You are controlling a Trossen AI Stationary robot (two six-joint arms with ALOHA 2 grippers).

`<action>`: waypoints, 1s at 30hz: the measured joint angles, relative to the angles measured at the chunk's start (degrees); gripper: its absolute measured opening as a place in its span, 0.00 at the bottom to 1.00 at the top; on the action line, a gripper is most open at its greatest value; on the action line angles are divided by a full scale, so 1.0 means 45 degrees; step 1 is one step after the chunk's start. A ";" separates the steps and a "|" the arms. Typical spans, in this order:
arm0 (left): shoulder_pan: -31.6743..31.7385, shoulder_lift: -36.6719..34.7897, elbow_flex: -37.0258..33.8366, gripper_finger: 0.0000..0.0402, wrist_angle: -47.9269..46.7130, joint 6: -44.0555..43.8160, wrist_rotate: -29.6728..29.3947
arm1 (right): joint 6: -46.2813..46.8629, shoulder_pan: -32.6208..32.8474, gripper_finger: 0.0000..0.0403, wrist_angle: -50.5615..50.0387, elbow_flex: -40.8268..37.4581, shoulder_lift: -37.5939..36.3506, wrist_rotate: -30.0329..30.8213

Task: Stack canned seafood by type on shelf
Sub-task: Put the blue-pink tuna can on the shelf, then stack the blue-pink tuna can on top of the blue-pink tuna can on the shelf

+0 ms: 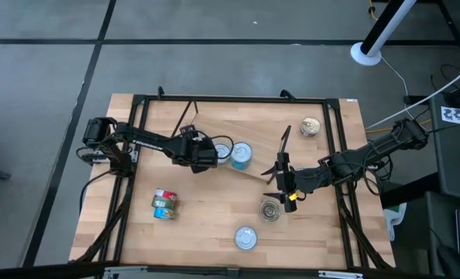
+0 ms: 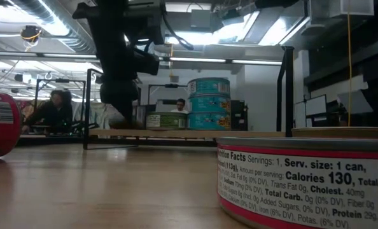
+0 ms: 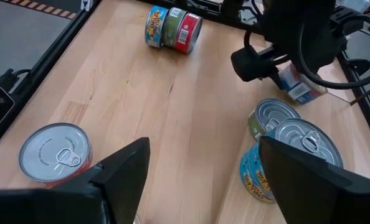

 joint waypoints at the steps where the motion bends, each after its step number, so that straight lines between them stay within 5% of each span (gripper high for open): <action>1: -0.0015 0.0000 0.0000 0.73 0.0001 -0.0007 0.0147 | 0.0000 0.0004 0.74 0.0000 0.0000 0.0000 0.0000; 14: -0.0672 0.0000 0.0181 0.74 -0.0079 0.0219 0.0815 | 0.0000 0.0003 0.74 -0.0096 0.0000 0.0005 -0.0008; 30: -0.1960 0.0000 0.3030 0.74 -0.0552 -0.1406 0.0830 | -0.0003 0.0004 0.74 -0.1578 -0.0010 0.0010 -0.0019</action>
